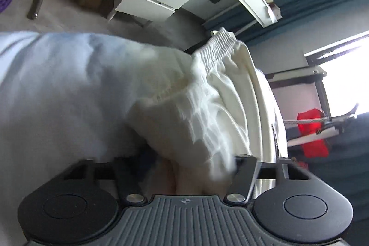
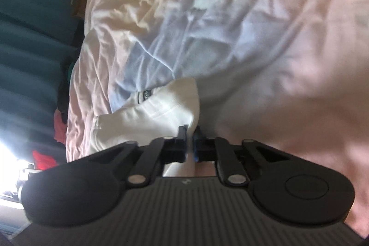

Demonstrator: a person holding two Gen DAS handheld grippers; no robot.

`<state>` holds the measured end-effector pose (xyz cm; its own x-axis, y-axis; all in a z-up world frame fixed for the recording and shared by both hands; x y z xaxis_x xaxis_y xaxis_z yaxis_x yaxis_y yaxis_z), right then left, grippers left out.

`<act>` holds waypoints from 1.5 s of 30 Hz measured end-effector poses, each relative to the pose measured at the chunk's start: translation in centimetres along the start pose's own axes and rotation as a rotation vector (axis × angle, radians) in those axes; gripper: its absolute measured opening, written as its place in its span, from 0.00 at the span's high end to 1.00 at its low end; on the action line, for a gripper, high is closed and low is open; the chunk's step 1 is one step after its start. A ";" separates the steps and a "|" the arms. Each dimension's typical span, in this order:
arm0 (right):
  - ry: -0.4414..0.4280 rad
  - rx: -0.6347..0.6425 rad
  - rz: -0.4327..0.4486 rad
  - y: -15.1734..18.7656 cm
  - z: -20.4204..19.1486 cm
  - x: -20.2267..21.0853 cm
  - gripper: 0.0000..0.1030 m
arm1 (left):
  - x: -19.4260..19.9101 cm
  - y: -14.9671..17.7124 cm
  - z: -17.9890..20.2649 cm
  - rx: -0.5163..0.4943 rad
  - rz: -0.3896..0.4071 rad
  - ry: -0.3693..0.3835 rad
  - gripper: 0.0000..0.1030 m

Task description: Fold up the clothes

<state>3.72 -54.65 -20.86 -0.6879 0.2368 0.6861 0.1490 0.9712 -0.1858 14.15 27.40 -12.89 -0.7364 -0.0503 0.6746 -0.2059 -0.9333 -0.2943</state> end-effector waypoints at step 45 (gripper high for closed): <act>-0.072 0.694 0.111 -0.3 -8.6 1.3 0.35 | 21.1 15.8 8.6 -1.055 0.043 0.347 0.21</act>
<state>8.93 -54.41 -13.88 -0.7434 0.3084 0.5935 -0.2495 0.6954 -0.6739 0.88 8.54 2.56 -0.8626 0.1806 0.4725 -0.4993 -0.1540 -0.8526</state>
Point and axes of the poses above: each gripper's, at about its wrist camera, not at the fingertips, and x roughly against the way its jaws point, z to its right, y to its underside, the point moved 4 cm from there along -x, roughly the way its jaws point, and after that the axes turned 2 degrees about -x, right-handed, at the moved point
